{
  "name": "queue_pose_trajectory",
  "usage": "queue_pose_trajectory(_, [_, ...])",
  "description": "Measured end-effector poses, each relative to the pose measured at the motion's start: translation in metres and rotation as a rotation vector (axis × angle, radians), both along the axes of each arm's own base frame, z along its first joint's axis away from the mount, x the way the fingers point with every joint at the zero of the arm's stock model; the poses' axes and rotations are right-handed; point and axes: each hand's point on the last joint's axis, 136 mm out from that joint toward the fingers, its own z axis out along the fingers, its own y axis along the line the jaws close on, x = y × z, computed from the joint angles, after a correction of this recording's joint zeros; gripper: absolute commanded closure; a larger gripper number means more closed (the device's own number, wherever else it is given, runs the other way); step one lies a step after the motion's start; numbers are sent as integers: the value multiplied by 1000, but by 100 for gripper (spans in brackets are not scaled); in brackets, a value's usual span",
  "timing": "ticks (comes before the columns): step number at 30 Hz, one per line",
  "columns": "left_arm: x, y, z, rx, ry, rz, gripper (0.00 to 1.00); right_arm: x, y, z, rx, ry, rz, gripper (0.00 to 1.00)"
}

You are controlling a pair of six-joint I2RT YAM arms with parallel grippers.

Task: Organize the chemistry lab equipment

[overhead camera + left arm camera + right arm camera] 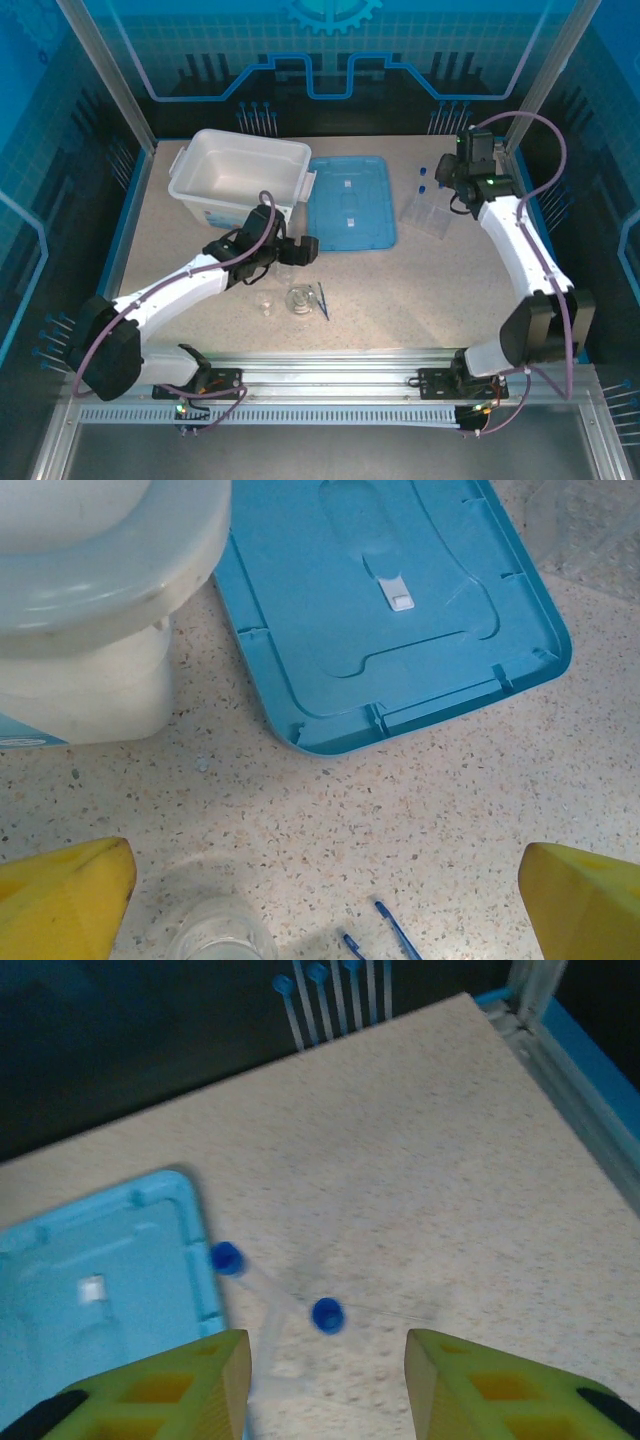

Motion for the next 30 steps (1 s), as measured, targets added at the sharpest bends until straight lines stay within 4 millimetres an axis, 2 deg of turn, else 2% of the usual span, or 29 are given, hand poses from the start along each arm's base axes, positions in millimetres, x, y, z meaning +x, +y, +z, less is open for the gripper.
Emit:
queue_pose_trajectory(2, [2, -1, 0, 0, 2, 3, 1, -10, 12, 10, 54, -30, 38, 54])
queue_pose_trajectory(5, [3, -1, 1, 1, 3, 4, 1, -28, 41, 13, 140, -43, 121, 52])
queue_pose_trajectory(7, [4, -1, 2, -1, 0, 7, 1, -39, 69, 12, 182, -36, 192, 46])
queue_pose_trajectory(9, [6, 1, 2, -5, 3, 19, 1, -53, 105, 7, 221, -20, 283, 44])
queue_pose_trajectory(12, [10, 7, -2, -11, 20, 49, 1, -71, 151, -6, 280, 13, 386, 43])
queue_pose_trajectory(15, [13, 12, -4, -18, 30, 76, 1, -84, 178, -31, 354, 55, 418, 40])
queue_pose_trajectory(24, [10, 22, -2, -36, 23, 103, 1, -105, 225, -132, 602, 185, 334, 36])
queue_pose_trajectory(27, [6, 25, -2, -43, 21, 108, 1, -105, 234, -152, 666, 191, 285, 35])
queue_pose_trajectory(30, [3, 25, -4, -51, 23, 104, 1, -98, 242, -153, 724, 162, 247, 34])
